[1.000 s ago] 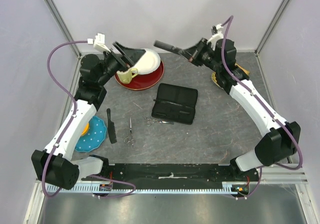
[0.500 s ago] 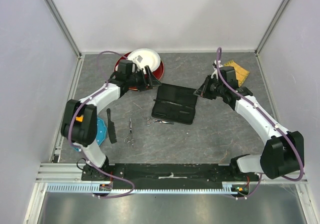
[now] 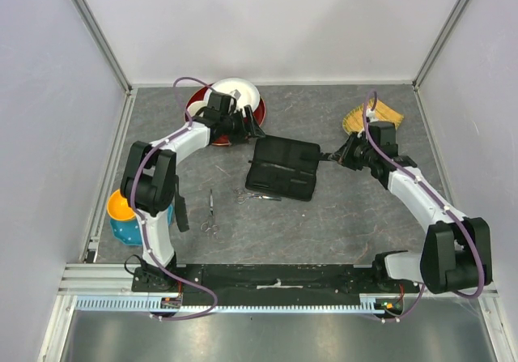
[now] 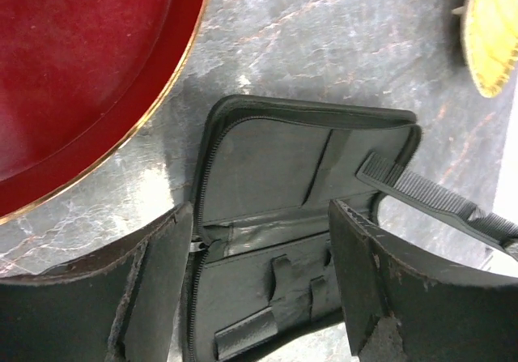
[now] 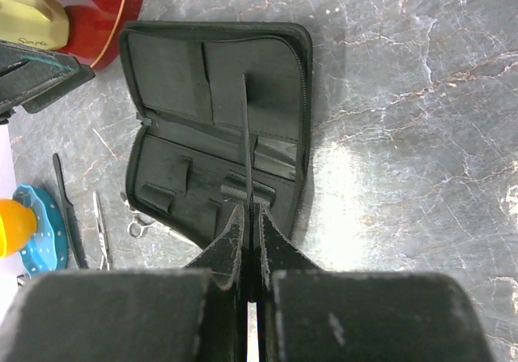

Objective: Sort the hair-cutting tools

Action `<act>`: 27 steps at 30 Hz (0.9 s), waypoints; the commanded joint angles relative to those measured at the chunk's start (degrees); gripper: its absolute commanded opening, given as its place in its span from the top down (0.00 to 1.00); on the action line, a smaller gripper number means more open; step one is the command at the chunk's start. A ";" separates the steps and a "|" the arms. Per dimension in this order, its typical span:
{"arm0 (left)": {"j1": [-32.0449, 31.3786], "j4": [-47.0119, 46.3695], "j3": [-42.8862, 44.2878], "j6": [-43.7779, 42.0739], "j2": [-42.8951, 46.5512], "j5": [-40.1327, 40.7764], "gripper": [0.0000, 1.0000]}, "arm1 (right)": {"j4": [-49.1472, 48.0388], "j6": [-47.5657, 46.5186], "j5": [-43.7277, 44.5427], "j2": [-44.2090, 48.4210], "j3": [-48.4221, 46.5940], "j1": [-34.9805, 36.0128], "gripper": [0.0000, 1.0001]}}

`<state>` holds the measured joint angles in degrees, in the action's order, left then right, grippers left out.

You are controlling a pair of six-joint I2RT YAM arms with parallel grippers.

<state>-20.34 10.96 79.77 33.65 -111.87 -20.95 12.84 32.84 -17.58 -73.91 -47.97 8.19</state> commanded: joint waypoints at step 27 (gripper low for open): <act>-3.83 11.28 10.76 -12.37 -13.54 13.13 0.55 | -12.49 -4.80 -3.33 -17.84 3.59 -2.91 1.00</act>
<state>-23.59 19.94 89.54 25.67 -123.83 -11.44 -2.04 31.35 -20.16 -88.68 -43.20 4.99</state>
